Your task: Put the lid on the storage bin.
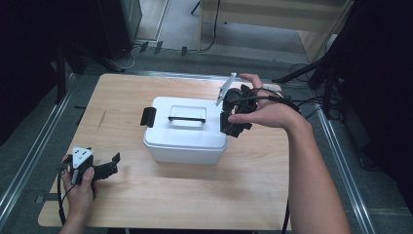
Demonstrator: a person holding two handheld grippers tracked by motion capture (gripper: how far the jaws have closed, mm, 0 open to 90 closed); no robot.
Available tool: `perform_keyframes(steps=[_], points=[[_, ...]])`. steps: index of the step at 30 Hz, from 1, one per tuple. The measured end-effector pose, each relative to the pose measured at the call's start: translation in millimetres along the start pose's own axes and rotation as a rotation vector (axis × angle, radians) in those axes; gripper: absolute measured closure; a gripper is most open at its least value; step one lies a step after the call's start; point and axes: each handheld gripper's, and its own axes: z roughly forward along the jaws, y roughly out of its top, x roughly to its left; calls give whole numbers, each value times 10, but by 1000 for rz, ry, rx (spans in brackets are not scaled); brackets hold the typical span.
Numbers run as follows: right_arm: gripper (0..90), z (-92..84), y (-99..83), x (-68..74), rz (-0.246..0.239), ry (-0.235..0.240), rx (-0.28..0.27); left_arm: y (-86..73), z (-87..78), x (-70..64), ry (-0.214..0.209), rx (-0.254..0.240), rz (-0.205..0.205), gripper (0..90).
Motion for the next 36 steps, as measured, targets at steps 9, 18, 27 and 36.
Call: perform_keyframes(steps=[9, 18, 27, 36], points=[[0, -29, -289, -9, 59, -6, -20, -1, 0, 0, 0, -3, -2, 0], [0, -46, -563, 17, 109, -5, -41, -2, -1, -3, 3, -3, -5, 0], [0, 55, -981, 46, 181, -6, -53, -2, -1, -3, 3, -2, -4, 0], [0, 215, -1259, 130, 226, -5, -52, -2, -1, -4, 5, -3, -3, 0]])
